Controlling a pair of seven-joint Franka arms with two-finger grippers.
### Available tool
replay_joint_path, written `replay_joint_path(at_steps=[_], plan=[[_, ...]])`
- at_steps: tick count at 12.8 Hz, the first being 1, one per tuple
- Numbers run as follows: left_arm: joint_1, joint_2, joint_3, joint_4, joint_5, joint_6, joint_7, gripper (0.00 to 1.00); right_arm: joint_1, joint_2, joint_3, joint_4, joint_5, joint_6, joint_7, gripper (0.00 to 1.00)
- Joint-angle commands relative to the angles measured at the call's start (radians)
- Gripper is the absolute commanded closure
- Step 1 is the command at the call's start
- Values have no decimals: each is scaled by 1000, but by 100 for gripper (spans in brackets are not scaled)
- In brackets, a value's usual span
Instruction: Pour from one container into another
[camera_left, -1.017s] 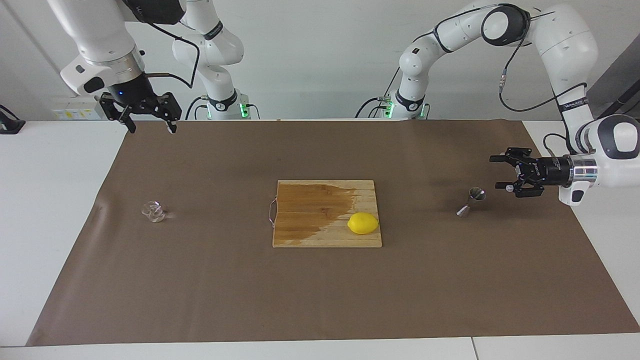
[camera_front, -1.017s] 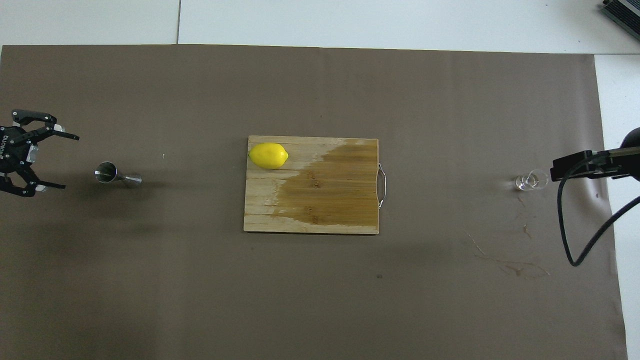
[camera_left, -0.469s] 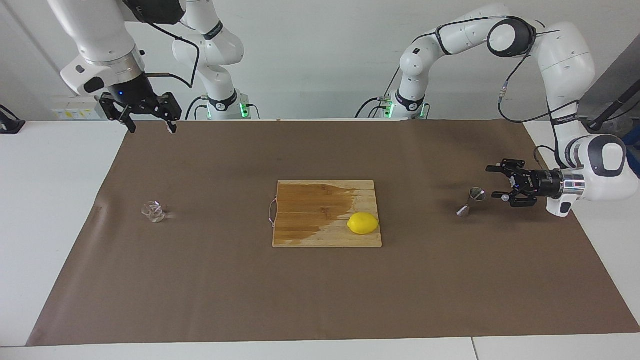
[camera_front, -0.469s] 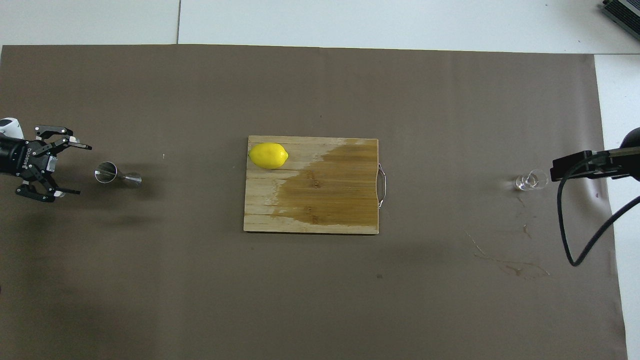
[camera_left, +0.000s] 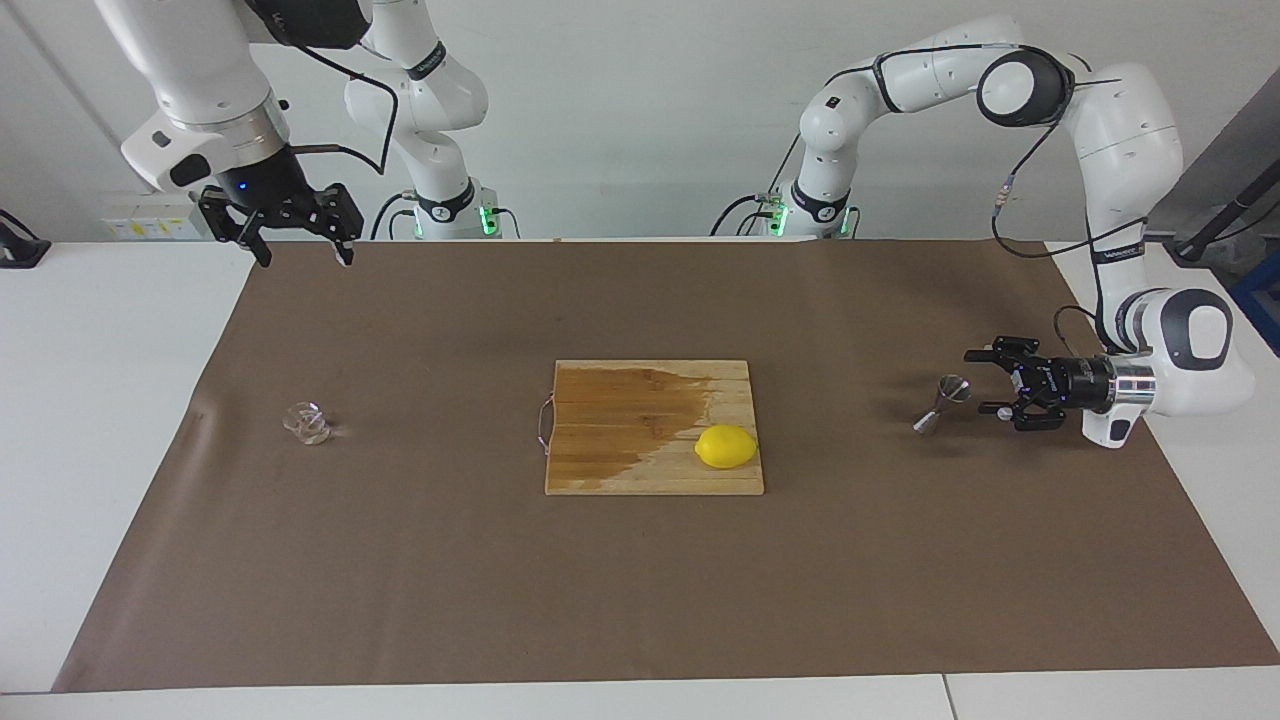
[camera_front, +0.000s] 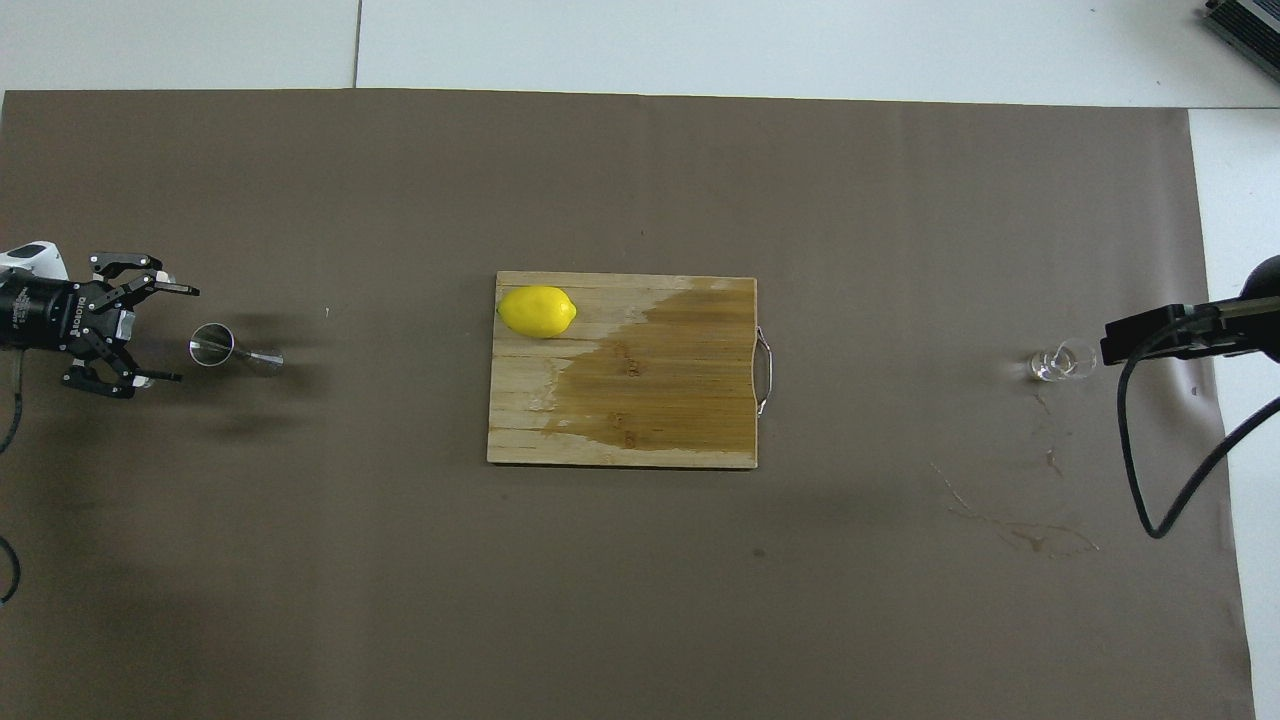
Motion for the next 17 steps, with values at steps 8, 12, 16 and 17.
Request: replay_joint_path(at_steps=[8, 12, 16, 17], plan=[[3, 42, -7, -13, -3, 55, 7, 0, -13, 1, 4, 8, 11, -18, -29, 0], [2, 42, -7, -22, 5, 55, 13, 0, -13, 3, 3, 8, 11, -17, -33, 0], [-1, 42, -6, -40, 6, 64, 41, 0, -13, 3, 4, 8, 11, -18, -33, 0], [-3, 41, -6, -49, 6, 67, 54, 0, -13, 3, 4, 8, 11, -18, -33, 0]])
